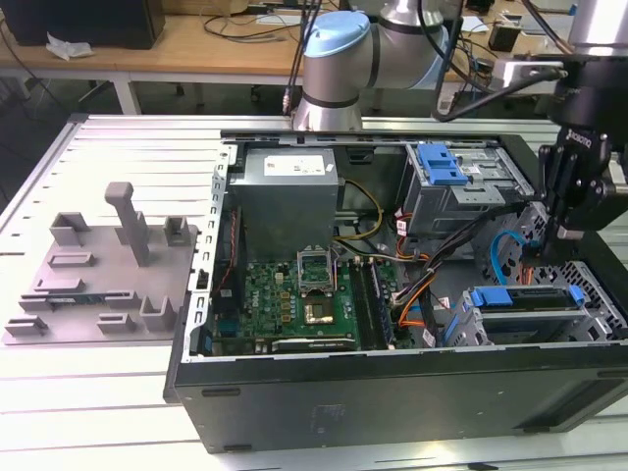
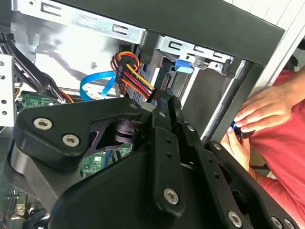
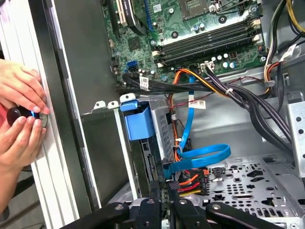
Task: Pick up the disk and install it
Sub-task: 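Insert the first disk wire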
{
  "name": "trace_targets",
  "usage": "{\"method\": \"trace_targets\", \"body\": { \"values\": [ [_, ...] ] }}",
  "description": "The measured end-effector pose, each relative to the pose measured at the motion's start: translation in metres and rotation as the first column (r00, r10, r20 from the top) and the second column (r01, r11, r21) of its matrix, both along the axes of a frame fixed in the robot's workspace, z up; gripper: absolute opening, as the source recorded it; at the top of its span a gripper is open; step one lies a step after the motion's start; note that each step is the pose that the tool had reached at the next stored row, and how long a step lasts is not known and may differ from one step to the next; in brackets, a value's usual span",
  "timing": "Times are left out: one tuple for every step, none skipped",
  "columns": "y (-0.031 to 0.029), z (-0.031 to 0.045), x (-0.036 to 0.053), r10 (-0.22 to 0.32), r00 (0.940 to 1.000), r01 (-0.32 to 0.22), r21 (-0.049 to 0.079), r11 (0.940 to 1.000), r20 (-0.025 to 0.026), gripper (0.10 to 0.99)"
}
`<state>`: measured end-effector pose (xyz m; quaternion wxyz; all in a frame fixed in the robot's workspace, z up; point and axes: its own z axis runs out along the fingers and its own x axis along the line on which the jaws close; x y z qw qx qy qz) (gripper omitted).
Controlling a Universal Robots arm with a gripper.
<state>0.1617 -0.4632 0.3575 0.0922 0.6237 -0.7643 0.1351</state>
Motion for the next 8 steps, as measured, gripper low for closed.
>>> {"method": "trace_targets", "body": {
  "values": [
    [-0.0012,-0.0005,-0.0001,0.004,1.0000,-0.004,0.007,1.0000,-0.0004,0.169],
    [-0.0020,-0.0008,-0.0002,0.006,1.0000,-0.006,0.012,0.9999,-0.0007,0.169],
    [-0.0030,-0.0012,-0.0003,0.009,1.0000,-0.009,0.018,0.9998,-0.0011,0.169],
    [-0.0039,-0.0016,-0.0005,0.012,0.9999,-0.012,0.024,0.9996,-0.0013,0.169],
    [-0.0056,-0.0020,-0.0008,0.014,0.9999,-0.014,0.031,0.9994,-0.0015,0.169],
    [-0.0079,-0.0023,-0.0012,0.017,0.9999,-0.017,0.036,0.9992,-0.0014,0.169],
    [-0.0096,-0.0023,-0.0014,0.017,0.9998,-0.017,0.037,0.9992,-0.0014,0.169],
    [-0.0123,-0.0024,-0.0019,0.018,0.9998,-0.018,0.039,0.9991,-0.0014,0.169]
  ]
}}
